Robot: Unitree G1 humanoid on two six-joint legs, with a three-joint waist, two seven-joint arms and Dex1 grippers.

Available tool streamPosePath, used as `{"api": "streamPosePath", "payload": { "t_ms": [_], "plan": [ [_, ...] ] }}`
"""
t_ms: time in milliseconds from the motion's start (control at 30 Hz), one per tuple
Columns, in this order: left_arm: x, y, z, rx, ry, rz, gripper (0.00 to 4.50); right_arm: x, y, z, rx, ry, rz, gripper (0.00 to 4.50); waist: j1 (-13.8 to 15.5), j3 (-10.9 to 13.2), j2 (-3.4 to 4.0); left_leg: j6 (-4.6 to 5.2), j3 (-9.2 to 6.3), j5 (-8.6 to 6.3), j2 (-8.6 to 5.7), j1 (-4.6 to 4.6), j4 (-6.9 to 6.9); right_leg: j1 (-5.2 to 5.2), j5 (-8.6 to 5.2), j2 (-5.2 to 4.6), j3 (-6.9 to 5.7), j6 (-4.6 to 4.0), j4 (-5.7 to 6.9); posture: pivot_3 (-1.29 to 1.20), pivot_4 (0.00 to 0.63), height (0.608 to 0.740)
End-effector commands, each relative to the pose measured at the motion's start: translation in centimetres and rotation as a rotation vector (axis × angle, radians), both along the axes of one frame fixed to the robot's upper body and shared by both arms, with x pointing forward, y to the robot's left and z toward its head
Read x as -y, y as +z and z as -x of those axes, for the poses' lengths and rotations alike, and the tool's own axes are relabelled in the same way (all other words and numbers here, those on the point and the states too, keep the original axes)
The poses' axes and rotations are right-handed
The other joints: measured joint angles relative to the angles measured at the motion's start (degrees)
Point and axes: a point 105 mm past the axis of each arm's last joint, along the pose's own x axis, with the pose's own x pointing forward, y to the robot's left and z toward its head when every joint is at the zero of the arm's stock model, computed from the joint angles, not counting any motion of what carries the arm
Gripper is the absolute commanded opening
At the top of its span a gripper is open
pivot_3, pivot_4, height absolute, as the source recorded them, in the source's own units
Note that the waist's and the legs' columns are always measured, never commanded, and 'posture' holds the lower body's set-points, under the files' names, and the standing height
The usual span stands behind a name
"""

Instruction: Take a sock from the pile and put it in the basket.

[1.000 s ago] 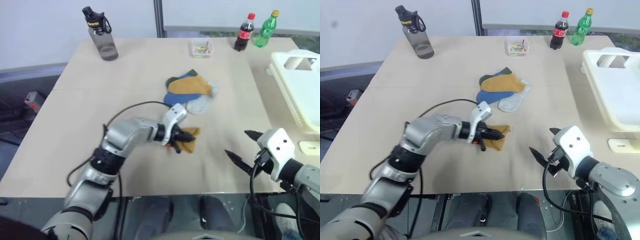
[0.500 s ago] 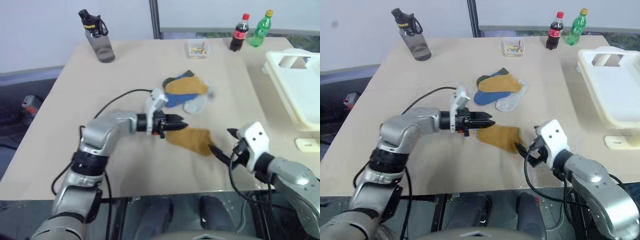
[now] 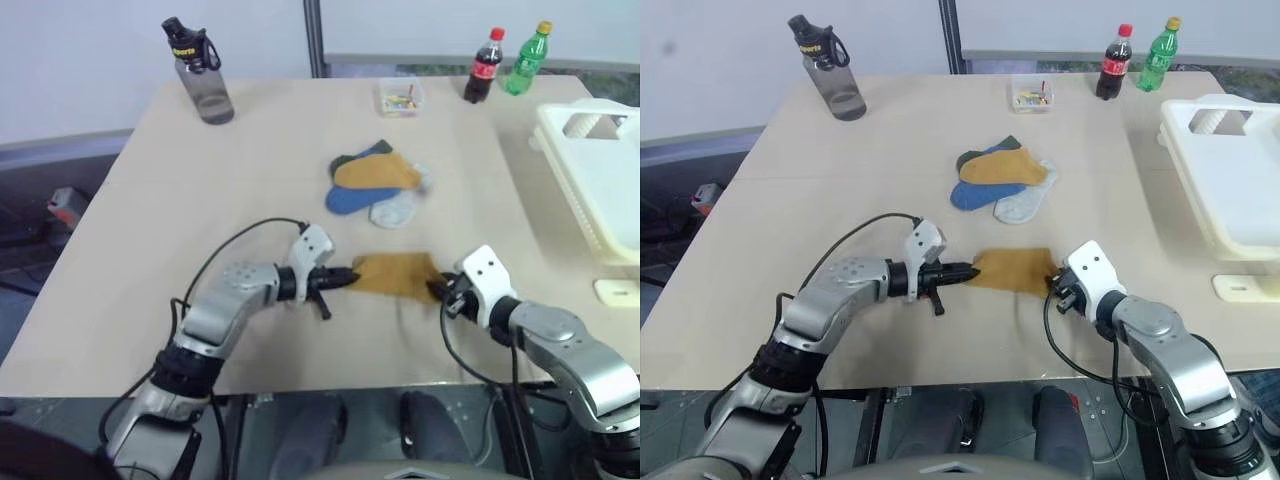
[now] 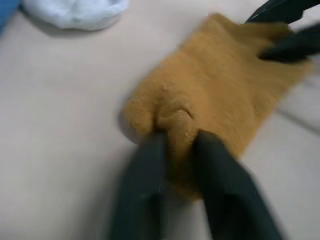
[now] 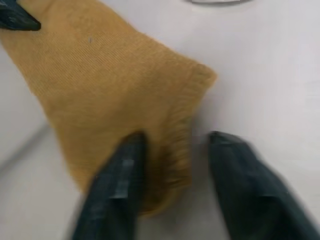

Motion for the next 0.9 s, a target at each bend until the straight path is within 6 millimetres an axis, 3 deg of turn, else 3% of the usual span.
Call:
{"api": "streamPosePath", "payload": {
  "t_ms": [33,200,333,400,500,633,767,900],
  "plan": [
    [0.2,1.4,1.0,0.002,0.005,0.041,0.00,0.8,0.8,0.1,0.035,0.036,0.055,0.06,0.0,0.0,0.00,0.00,0.00,0.00,0.00,0.00,0.02,0.02,0.00,0.00,0.00,0.00,0.00,0.00,0.150,0.740],
    [0.3,1.8,2.5,-0.034,0.044,0.072,0.00,1.8,1.0,1.5,-0.007,0.117,0.128,0.06,0.2,0.0,-0.01,0.02,-0.01,-0.01,-0.01,-0.01,0.04,0.04,0.00,-0.01,-0.02,0.02,-0.02,0.00,0.150,0.740],
    [0.3,1.6,2.1,-0.038,0.091,0.075,0.00,1.9,0.7,1.8,-0.023,0.129,0.155,0.06,0.2,0.0,-0.01,0.03,0.00,-0.02,0.00,0.00,0.04,0.05,0.00,-0.01,-0.03,0.03,-0.01,0.00,0.150,0.740],
    [0.3,1.7,1.8,-0.047,0.102,0.089,0.66,2.2,0.7,1.4,-0.009,0.110,0.163,0.00,0.1,0.0,-0.01,0.03,0.04,-0.02,0.01,0.02,0.04,0.05,0.00,-0.01,0.00,0.04,-0.01,0.00,0.150,0.740],
    [-0.3,2.3,1.5,-0.020,0.121,0.099,1.56,2.3,1.7,1.0,0.036,0.097,0.143,0.87,0.2,0.0,-0.02,0.03,0.04,-0.02,0.01,0.02,0.04,0.06,0.00,-0.01,0.00,0.04,-0.01,0.00,0.150,0.740],
    [-1.9,3.8,1.2,0.053,0.146,0.137,3.49,1.9,4.3,0.5,0.134,0.102,0.071,2.79,0.1,0.0,-0.02,0.01,0.04,-0.01,0.02,0.01,0.04,0.04,0.01,0.00,0.01,0.03,-0.01,0.00,0.150,0.740],
    [-4.1,6.1,-0.4,0.208,0.233,0.190,3.49,0.4,8.2,-3.3,0.307,0.122,0.004,2.79,-0.2,0.0,-0.01,0.01,0.15,-0.02,0.04,0.06,0.04,0.05,0.02,0.02,0.10,0.04,-0.02,0.00,0.150,0.740],
    [-4.8,6.9,-1.3,0.263,0.274,0.197,3.49,-0.1,8.9,-8.0,0.387,0.094,0.045,2.79,-0.2,0.0,-0.10,0.03,0.17,-0.02,0.03,0.18,0.03,0.17,0.06,0.03,0.10,0.07,-0.03,0.00,0.150,0.740]
  ]
}}
